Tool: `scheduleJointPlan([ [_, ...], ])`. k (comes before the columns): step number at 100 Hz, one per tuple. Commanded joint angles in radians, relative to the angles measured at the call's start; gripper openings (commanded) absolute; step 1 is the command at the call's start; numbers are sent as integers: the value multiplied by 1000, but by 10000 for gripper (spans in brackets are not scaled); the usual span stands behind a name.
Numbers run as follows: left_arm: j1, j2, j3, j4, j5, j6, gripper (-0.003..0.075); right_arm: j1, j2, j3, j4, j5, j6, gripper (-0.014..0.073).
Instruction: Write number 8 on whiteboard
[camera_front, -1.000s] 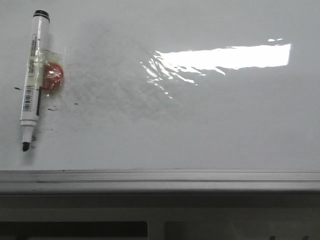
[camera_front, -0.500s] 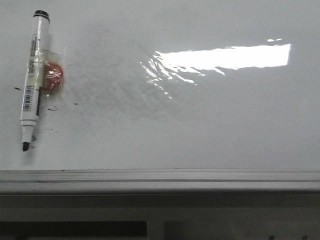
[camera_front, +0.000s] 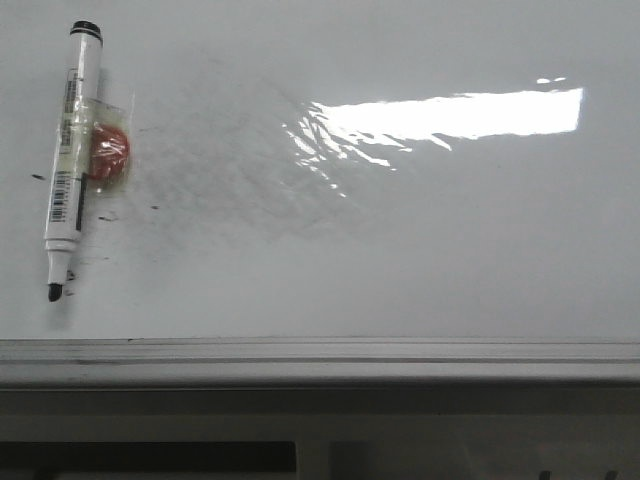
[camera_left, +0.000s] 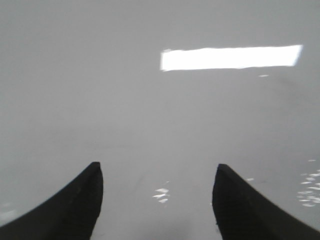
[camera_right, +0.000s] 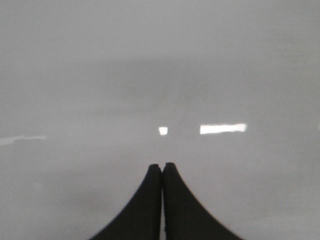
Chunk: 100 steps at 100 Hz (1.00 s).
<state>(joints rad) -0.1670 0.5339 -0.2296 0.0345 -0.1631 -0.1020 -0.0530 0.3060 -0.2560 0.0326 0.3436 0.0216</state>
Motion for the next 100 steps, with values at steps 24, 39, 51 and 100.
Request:
scheduleJointPlan([
  [24,-454,164,-49,-120,-148,-50,440,-3,18,-35,4,-68,-7,-63],
  [39,-540,230,-49,-150,-152,-50,440,-3,18,-35,4,-68,-7,-63],
  [51,-553,287,-49,-150,-167,-50,440,-3,18,-35,4,-68,-7,-63],
  [100,-575,419,-50,-142,-195,-52,440,-1,20,-35,4,-68,-7,-63],
])
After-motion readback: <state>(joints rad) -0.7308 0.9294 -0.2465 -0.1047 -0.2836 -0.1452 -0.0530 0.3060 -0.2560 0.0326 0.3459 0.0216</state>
